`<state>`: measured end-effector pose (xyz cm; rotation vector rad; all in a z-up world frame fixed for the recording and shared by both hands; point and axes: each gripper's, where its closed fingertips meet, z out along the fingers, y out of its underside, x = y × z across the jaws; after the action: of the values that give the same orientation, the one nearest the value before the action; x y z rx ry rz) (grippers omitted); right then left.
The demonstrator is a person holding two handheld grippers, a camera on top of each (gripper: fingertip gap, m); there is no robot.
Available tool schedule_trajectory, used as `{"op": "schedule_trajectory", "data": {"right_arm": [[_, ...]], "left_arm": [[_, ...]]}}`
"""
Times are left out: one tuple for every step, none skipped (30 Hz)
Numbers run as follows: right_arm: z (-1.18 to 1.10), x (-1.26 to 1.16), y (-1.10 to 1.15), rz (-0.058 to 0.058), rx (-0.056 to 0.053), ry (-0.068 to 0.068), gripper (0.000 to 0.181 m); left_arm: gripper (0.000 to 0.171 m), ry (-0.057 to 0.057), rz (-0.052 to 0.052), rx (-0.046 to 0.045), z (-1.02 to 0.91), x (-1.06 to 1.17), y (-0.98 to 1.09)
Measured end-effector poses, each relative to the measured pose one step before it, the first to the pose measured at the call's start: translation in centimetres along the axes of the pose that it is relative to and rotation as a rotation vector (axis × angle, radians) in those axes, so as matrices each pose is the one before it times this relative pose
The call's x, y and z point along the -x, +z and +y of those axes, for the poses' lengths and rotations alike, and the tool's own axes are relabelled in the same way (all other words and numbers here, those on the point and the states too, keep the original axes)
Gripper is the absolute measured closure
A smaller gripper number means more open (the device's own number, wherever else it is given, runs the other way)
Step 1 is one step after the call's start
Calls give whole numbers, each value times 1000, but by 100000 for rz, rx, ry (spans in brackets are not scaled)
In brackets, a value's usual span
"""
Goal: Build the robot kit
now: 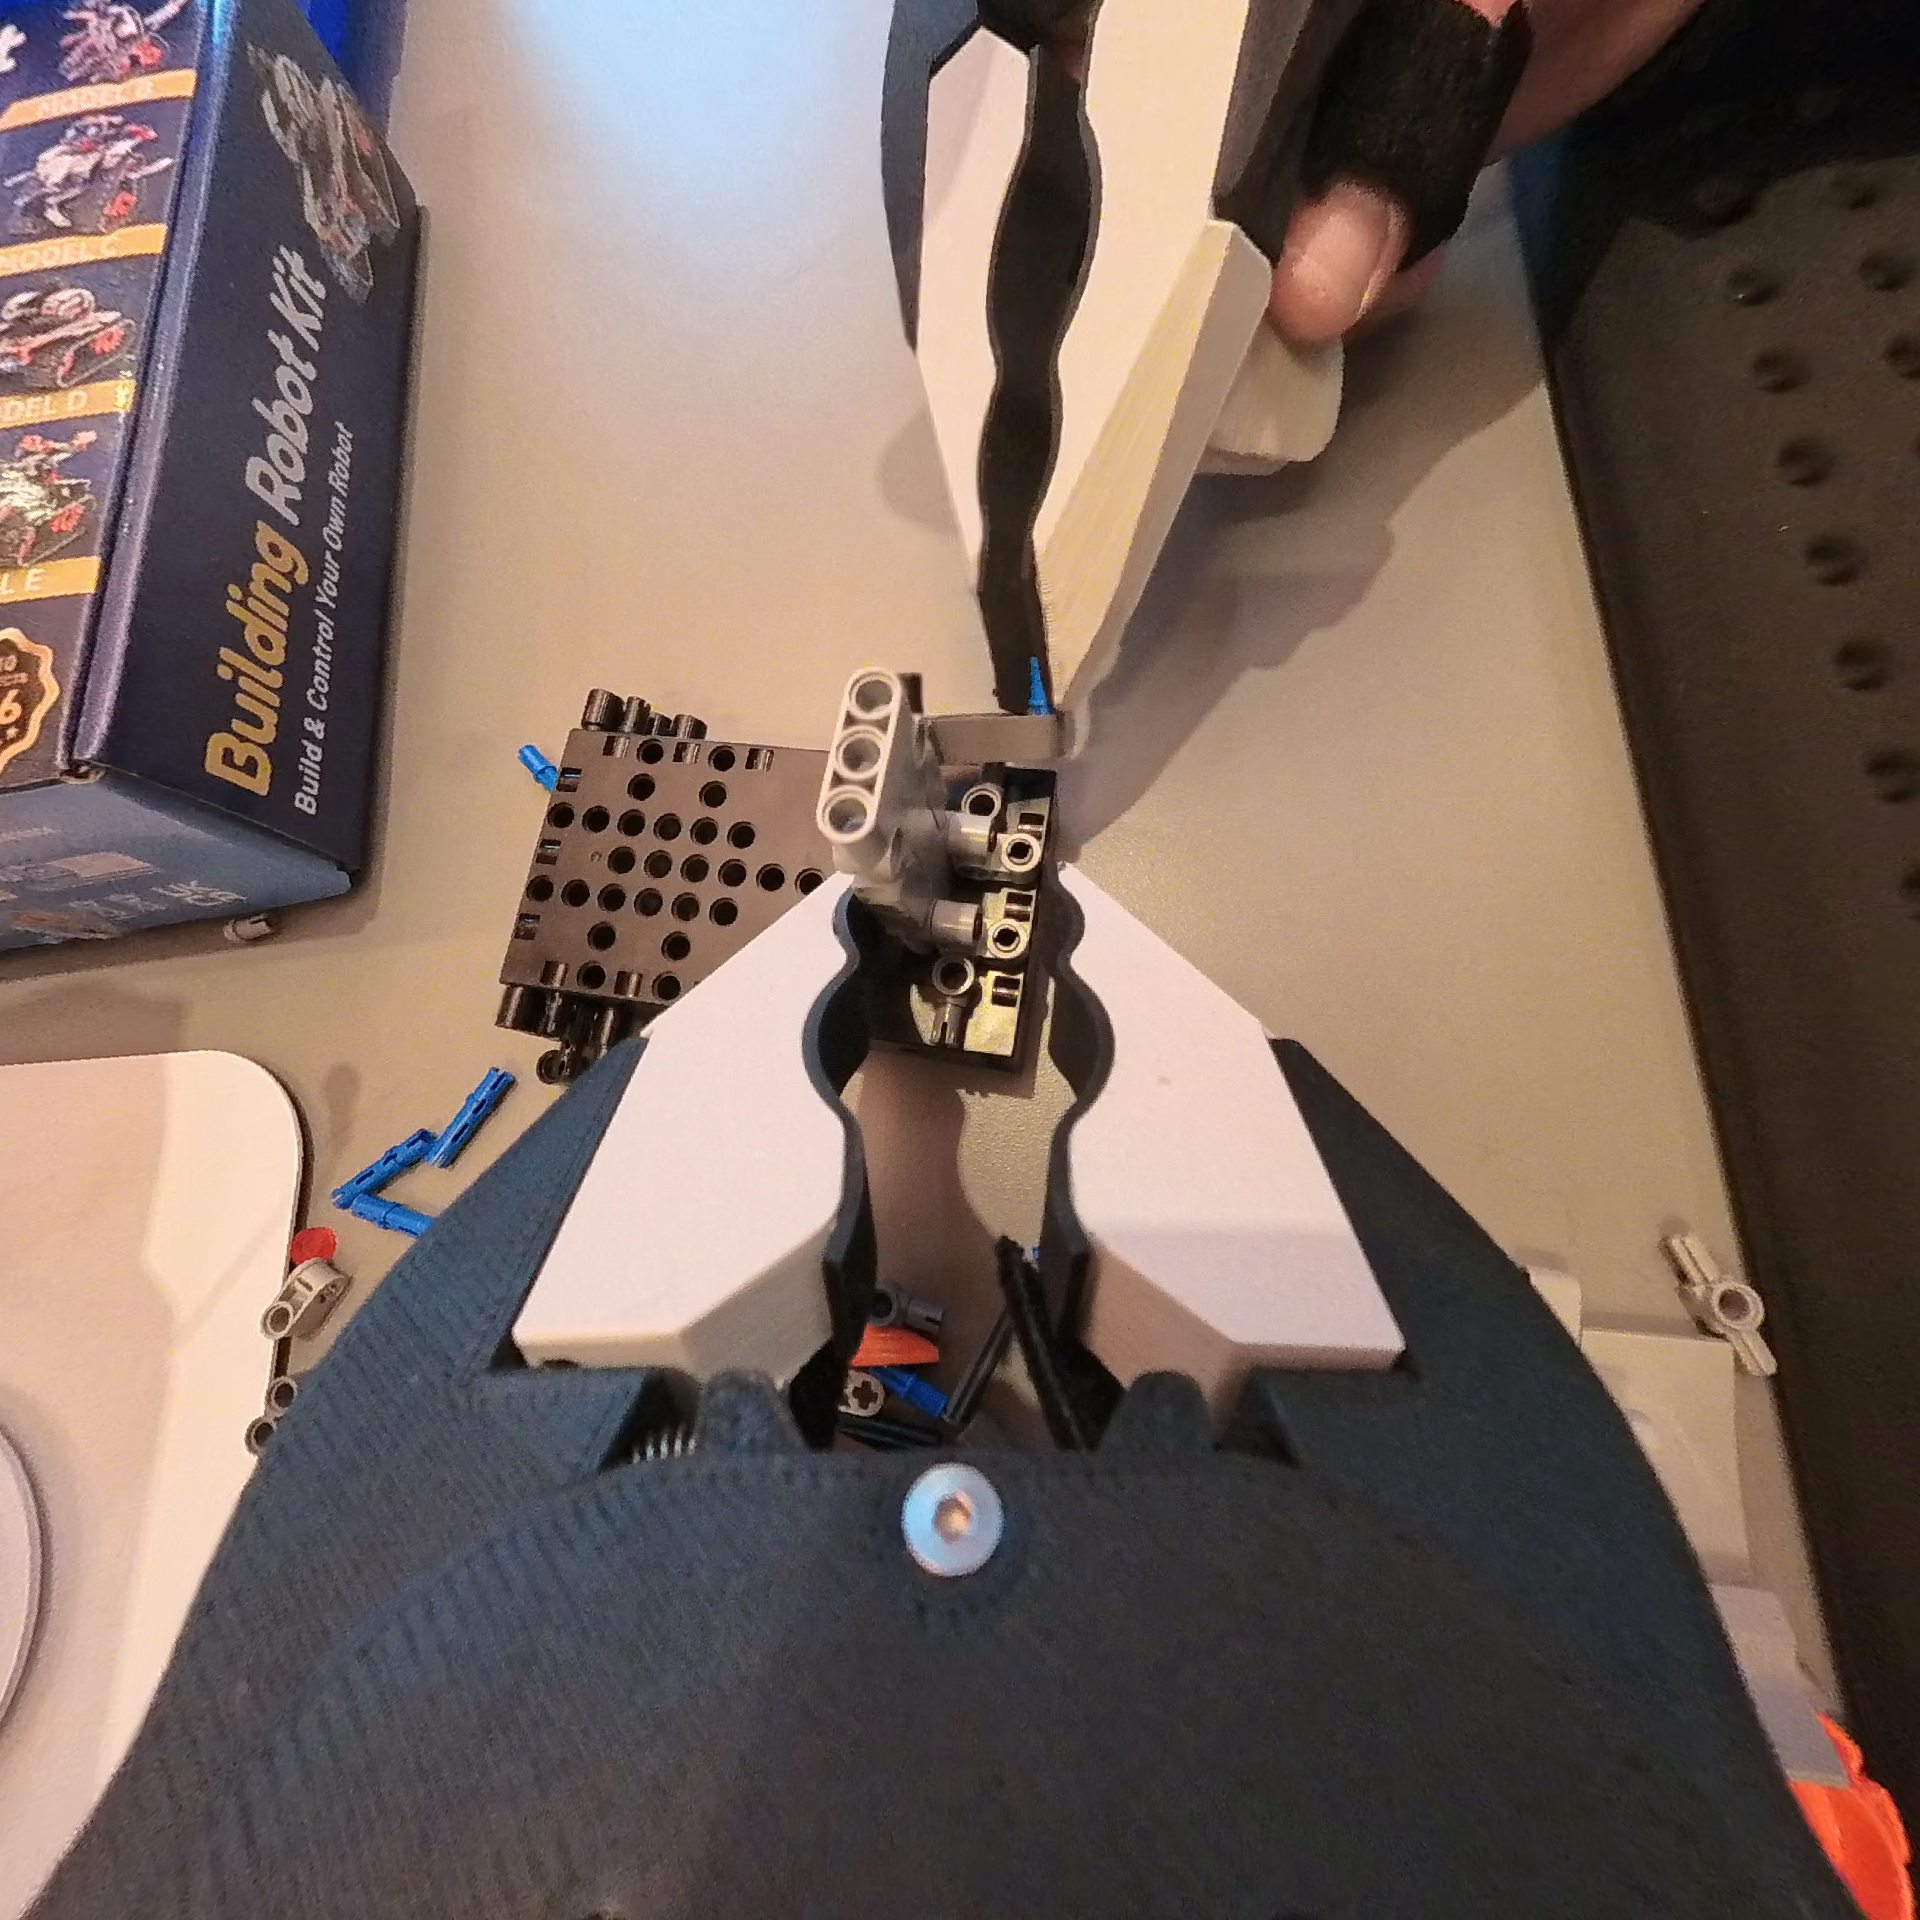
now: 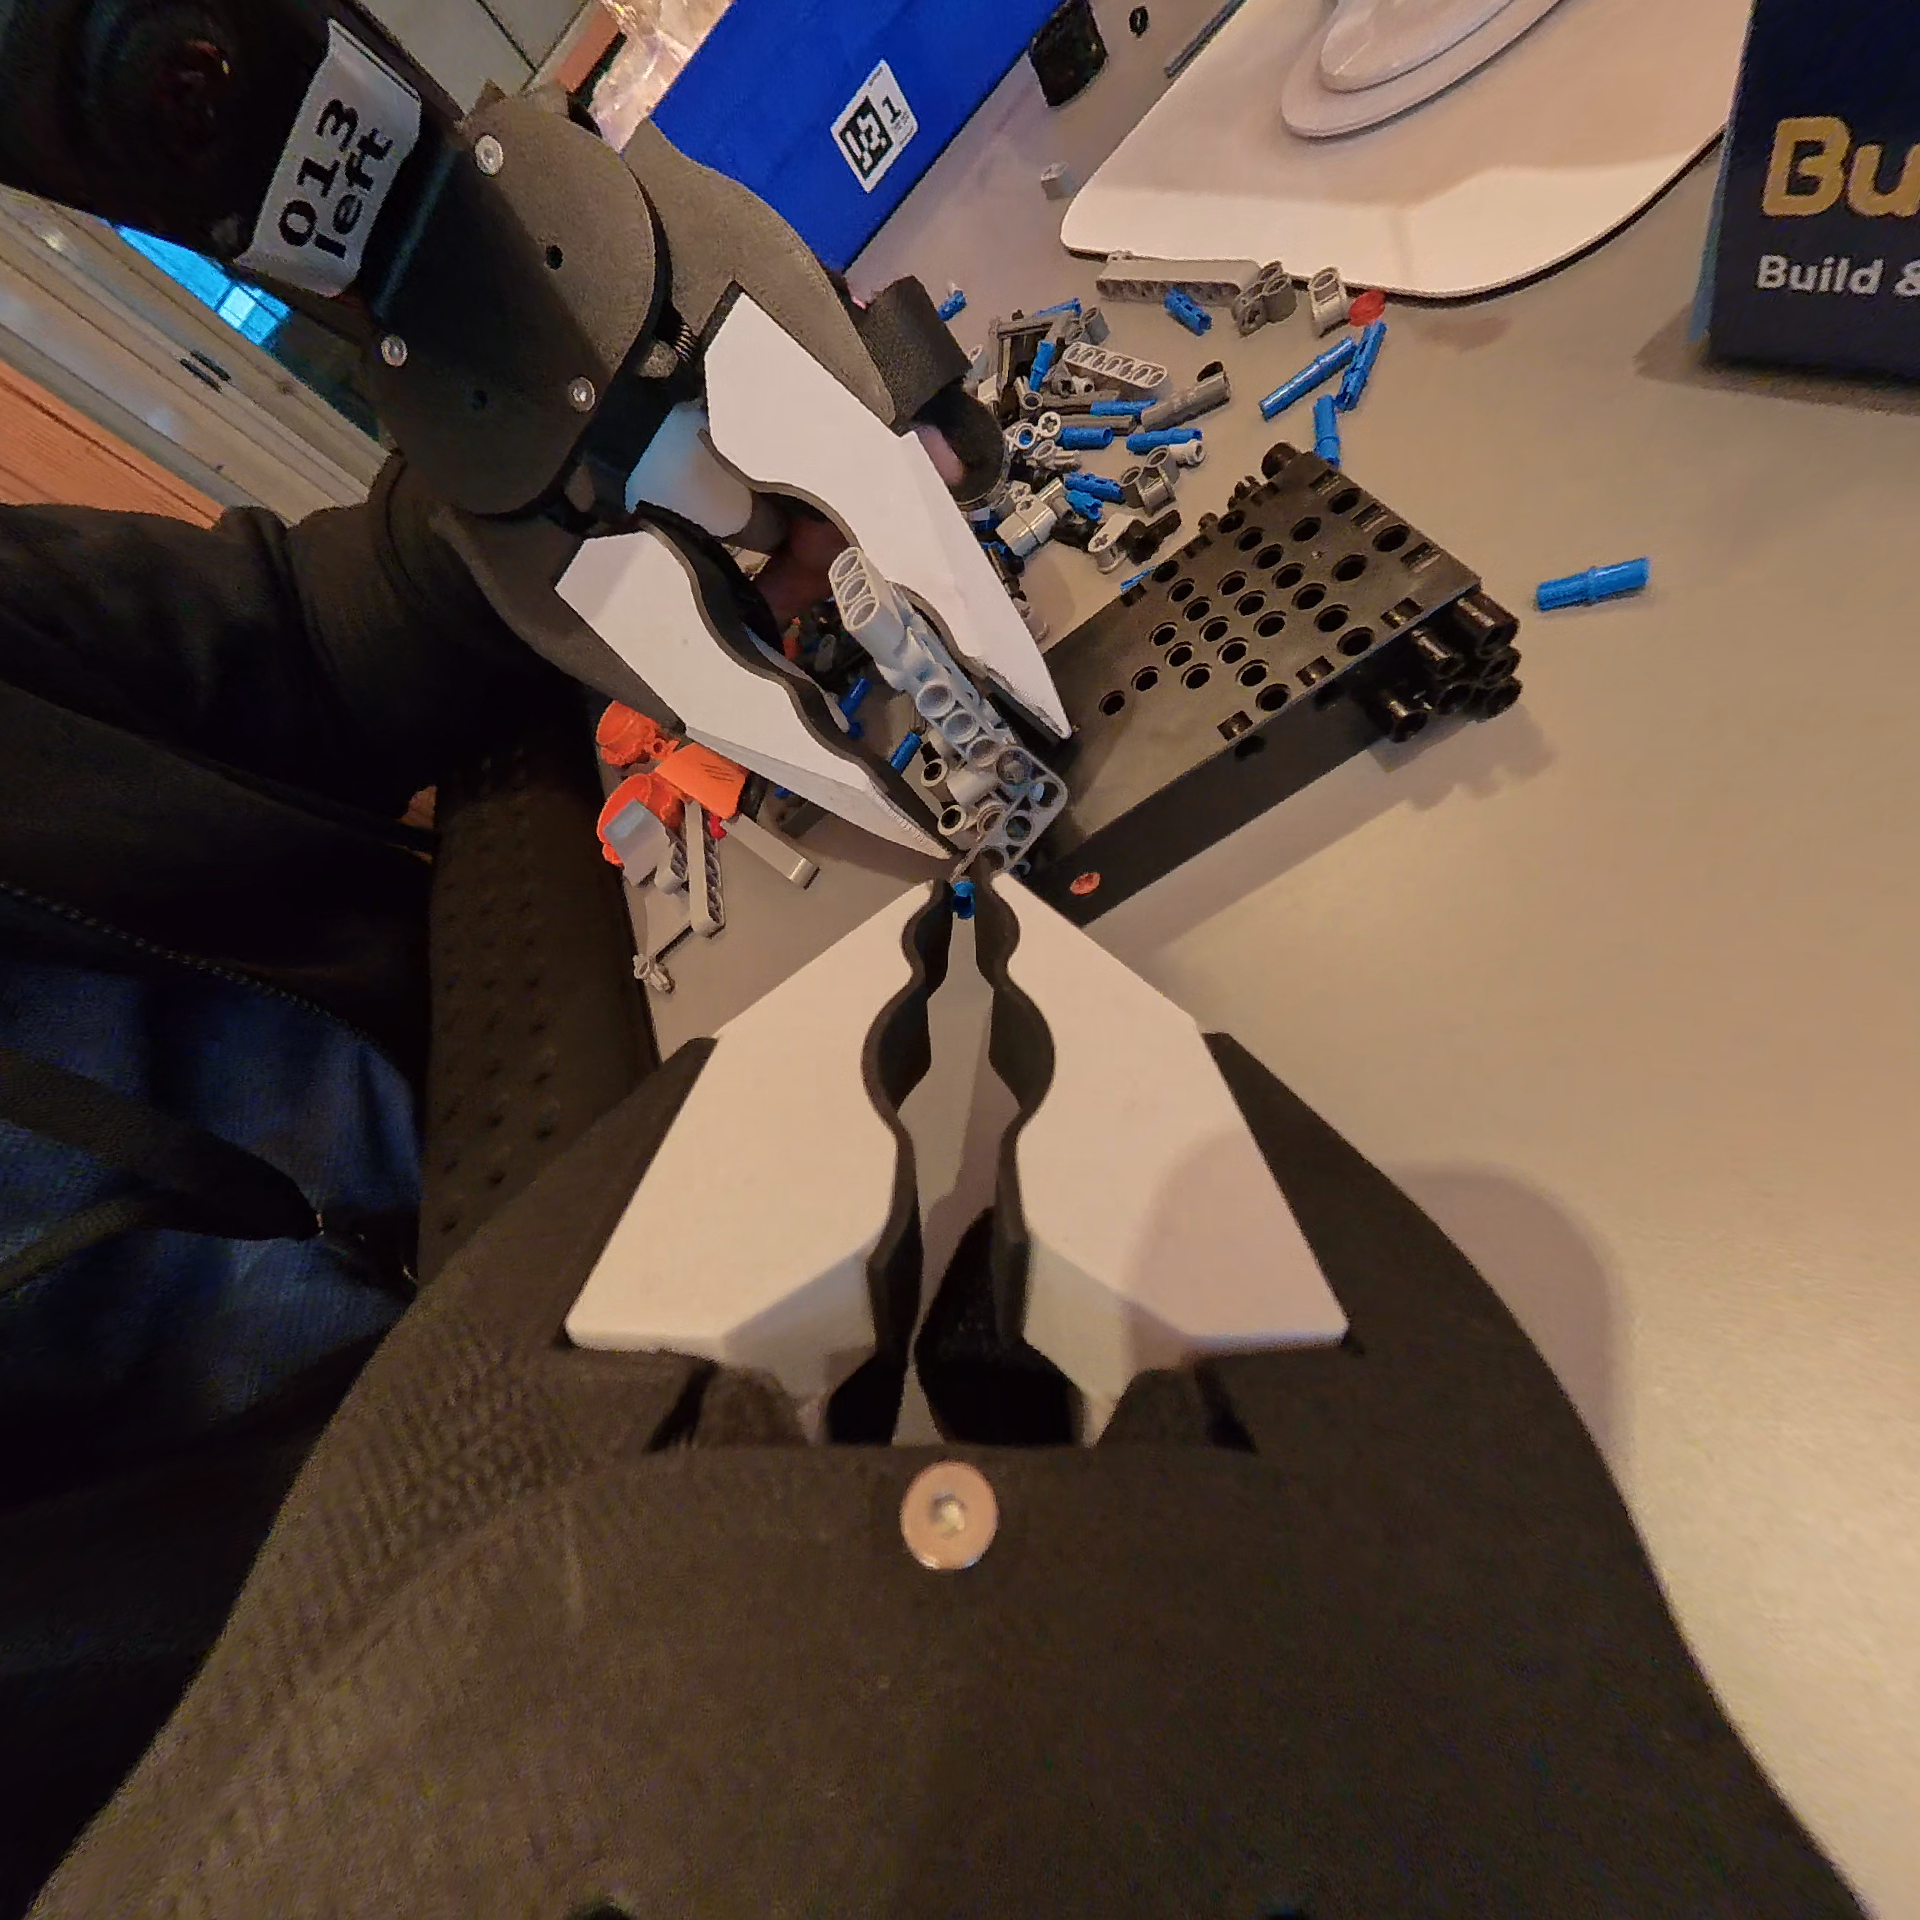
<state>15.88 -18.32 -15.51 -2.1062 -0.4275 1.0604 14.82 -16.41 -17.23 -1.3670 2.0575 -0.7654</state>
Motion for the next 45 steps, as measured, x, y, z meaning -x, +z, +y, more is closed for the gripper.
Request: {"op": "schedule_trajectory", "data": {"right_arm": [[-40,23,-44,-157,-615,545,179],[44,-17,28,-74,149,823,179],[26,-47,39,244,218,367,179],[-17,-57,-16,319,-160,501,179],[14,-36,-24,-110,-79,848,179],[-32,-26,-57,-3,-544,260,179],[-12,-111,-121,848,-435,-47,179],[83,-4,-43,-7,109,302,179],[27,44,9,-345,41,186,179],[-11,-56,52,353,101,22,179],[-22,-53,86,187,115,124,179],[-7,-44,53,-29,187,253,179],[-13,-20,45,-99,49,144,179],[66,-43,62,195,545,192,179],[10,-3,15,-108,172,216,179],[38,-26,7,-274,198,889,179],[50,-29,0,-335,252,1135,179],[33,-53,18,-81,270,699,179],[18,-59,18,253,240,291,179],[50,-43,18,173,459,186,179],[120,-50,29,183,751,28,179],[-4,-20,11,186,66,-105,179],[46,-39,34,516,346,-316,179],[52,-41,42,505,591,-409,179],[-7,-35,-4,408,120,-778,179],[33,-101,13,322,460,205,179],[59,-121,26,180,678,601,179],[-23,-8,-7,-366,165,98,179],[-52,-5,-20,-53,-68,-196,179],[-7,-11,6,3,163,142,179],[-33,13,-4,-382,-44,652,179],[-31,28,-7,-982,-154,1592,179],[-49,31,-28,-1201,-275,1879,179],[-71,67,-17,-1085,-344,847,179],[-63,123,-15,-1030,-188,-176,179],[-89,142,-95,-787,-285,-673,179],[-217,70,-197,-261,-1211,-568,179],[-293,132,-236,-874,-1975,-203,179],[-171,140,-230,-969,-1299,306,179],[-254,193,-249,-734,-1825,-437,179],[-492,618,-244,-2856,-3207,-839,179],[-632,829,-185,-3804,-3878,1,179],[-322,548,-47,-2148,-1811,264,179],[-217,508,69,-1977,-1683,-410,179],[-179,691,148,-3598,-1675,133,179]], "left_arm": [[144,-31,-48,-51,8,7,-12],[144,59,-53,1,-6,-7,3],[144,48,-40,70,0,3,4],[144,30,-100,75,4,19,2],[144,-12,-45,8,11,12,-9],[144,-38,-39,-53,-1,-1,-3],[144,-51,5,11,8,14,-4],[144,-78,20,15,5,1,-3],[144,9,-12,-43,-6,2,3],[144,13,-41,-4,-1,7,0],[144,74,6,83,-5,0,-4],[144,-16,28,13,2,-5,-1],[144,-31,-13,-30,3,-2,9],[144,-48,31,-8,5,-11,-7],[144,-21,-32,52,7,3,-4],[144,-99,14,-23,1,2,14],[144,-13,-11,-37,-8,-9,4],[144,18,-59,1,14,5,0],[144,36,-173,-27,-1,36,0],[144,68,-90,-12,2,7,9],[144,-3,-19,18,12,9,-10],[144,-69,-29,-28,9,15,-8],[144,-14,-90,22,6,21,-3],[144,27,-55,57,11,19,-5],[144,-23,-23,-12,8,8,-8],[144,18,-93,-69,-6,3,13],[144,18,-237,-27,-6,27,17],[144,11,-17,15,2,3,-1],[144,85,-70,24,3,16,-2],[144,13,-58,-11,-1,11,15],[144,24,-53,56,1,11,-11],[145,-25,85,33,11,5,-5],[145,24,39,-19,-9,-1,8],[145,187,-39,239,0,9,-13],[145,386,-124,668,24,16,-39],[142,264,-770,595,15,126,-60],[138,294,-1290,-371,-93,215,-132],[135,-253,-745,-630,-127,177,-199],[130,-451,-653,-1163,-264,181,-267],[127,243,-1902,-2320,-507,297,-345],[125,1345,-1981,-3395,-728,176,-391],[123,1762,-912,-3475,-839,-92,-337],[123,1998,-1094,-2858,-784,-158,-205],[124,2103,-935,-2065,-628,-219,-67],[126,1841,-1218,-2530,-628,-167,-31]]}}
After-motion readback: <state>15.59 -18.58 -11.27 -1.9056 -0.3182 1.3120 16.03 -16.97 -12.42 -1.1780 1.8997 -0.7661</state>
